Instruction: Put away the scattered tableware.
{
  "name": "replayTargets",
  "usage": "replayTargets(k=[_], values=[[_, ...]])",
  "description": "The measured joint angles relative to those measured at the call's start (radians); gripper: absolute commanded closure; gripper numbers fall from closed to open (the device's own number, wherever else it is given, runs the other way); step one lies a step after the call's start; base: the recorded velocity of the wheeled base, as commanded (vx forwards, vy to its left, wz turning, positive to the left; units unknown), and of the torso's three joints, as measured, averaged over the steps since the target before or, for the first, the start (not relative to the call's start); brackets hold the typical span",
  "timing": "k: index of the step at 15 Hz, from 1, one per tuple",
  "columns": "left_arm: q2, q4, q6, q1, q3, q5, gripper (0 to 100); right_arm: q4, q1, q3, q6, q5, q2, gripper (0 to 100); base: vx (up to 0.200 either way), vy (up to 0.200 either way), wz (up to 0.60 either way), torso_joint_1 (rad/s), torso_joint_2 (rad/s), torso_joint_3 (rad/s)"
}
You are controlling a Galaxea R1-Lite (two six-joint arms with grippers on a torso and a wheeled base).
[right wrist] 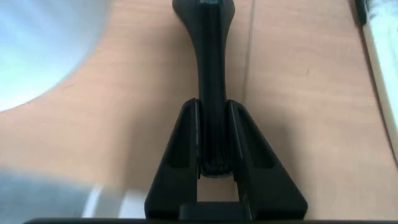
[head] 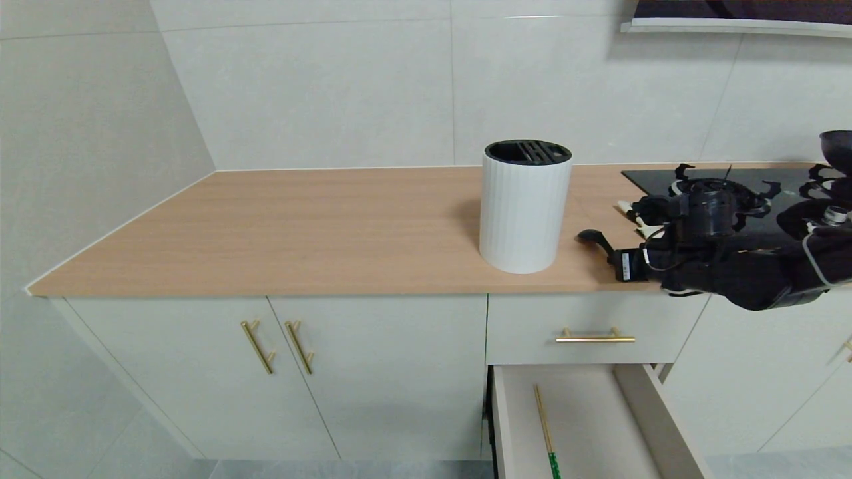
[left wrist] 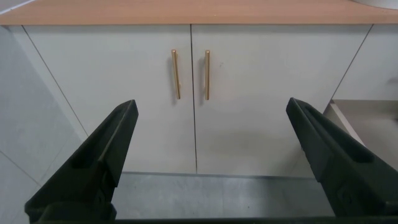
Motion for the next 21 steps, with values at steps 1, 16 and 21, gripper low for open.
replayTargets(k=[1, 16, 21], values=[[0.000, 0.000, 0.000, 0.000, 0.000, 0.000, 0, 0.027, 0.011, 0.030, 0.022, -0.001, -0.046, 100, 0.000, 0.000, 0.00, 0.000, 0.00, 0.000], [0.000, 0.000, 0.000, 0.000, 0.000, 0.000, 0, 0.226, 0.098, 0.563, 0.093, 0.009, -0.669, 100, 0.000, 0.000, 0.00, 0.000, 0.00, 0.000], [0.000, 0.000, 0.000, 0.000, 0.000, 0.000, 0, 0.226, 0.104, 0.582, 0.090, 0.008, -0.658, 100, 0.000, 0.000, 0.00, 0.000, 0.00, 0.000]])
